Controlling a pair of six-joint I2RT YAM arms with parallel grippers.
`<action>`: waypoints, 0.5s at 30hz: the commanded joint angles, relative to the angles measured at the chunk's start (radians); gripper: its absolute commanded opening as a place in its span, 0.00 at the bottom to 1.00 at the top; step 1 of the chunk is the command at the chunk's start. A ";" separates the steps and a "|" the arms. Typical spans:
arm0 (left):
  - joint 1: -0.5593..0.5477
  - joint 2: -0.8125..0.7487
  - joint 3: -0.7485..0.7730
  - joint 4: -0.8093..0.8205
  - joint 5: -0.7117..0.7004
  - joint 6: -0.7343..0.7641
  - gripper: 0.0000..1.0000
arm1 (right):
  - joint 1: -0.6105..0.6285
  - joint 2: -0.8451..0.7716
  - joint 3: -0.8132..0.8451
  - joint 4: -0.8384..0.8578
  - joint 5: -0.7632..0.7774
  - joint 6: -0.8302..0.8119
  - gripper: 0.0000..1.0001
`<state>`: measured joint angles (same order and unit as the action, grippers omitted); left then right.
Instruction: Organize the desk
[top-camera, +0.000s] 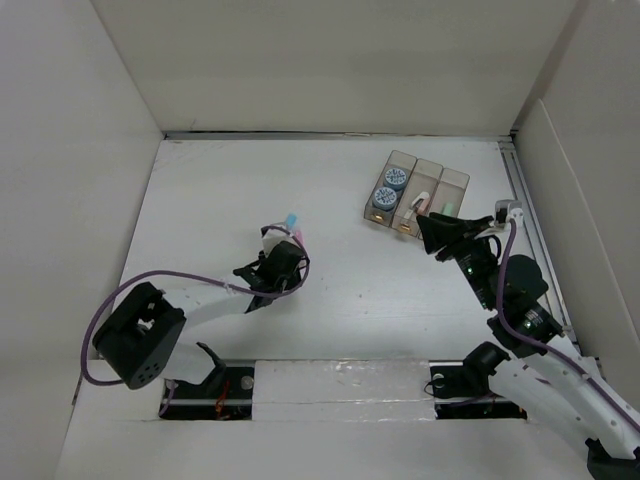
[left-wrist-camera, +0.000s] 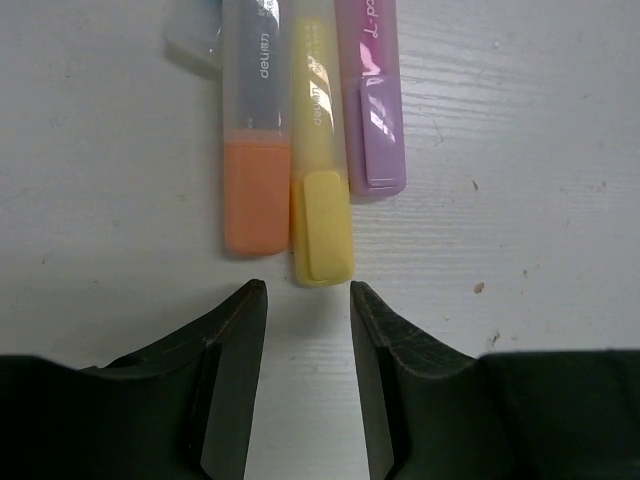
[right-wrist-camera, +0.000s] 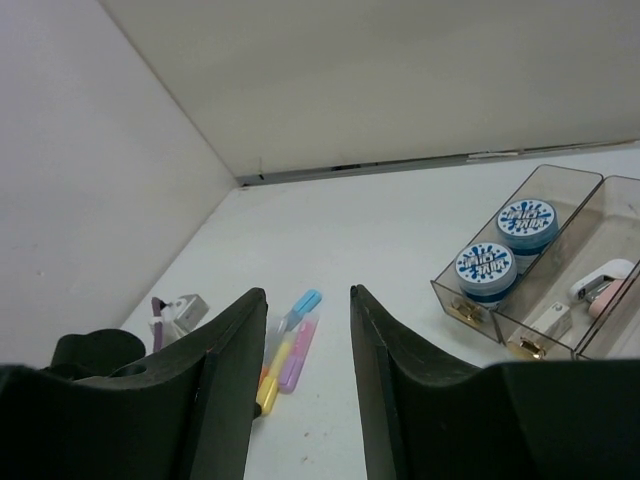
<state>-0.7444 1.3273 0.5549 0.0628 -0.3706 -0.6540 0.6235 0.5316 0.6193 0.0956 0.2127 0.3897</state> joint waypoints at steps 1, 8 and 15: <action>0.004 0.038 0.059 0.016 -0.022 0.016 0.35 | 0.007 -0.005 0.007 0.061 -0.010 -0.002 0.45; 0.004 0.102 0.117 0.006 -0.065 0.031 0.36 | 0.007 0.001 0.007 0.061 -0.019 -0.002 0.45; 0.004 0.173 0.146 -0.006 -0.083 0.037 0.36 | 0.007 -0.008 0.010 0.055 0.004 -0.005 0.45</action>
<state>-0.7444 1.4883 0.6670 0.0628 -0.4213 -0.6285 0.6235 0.5316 0.6193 0.0978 0.2062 0.3897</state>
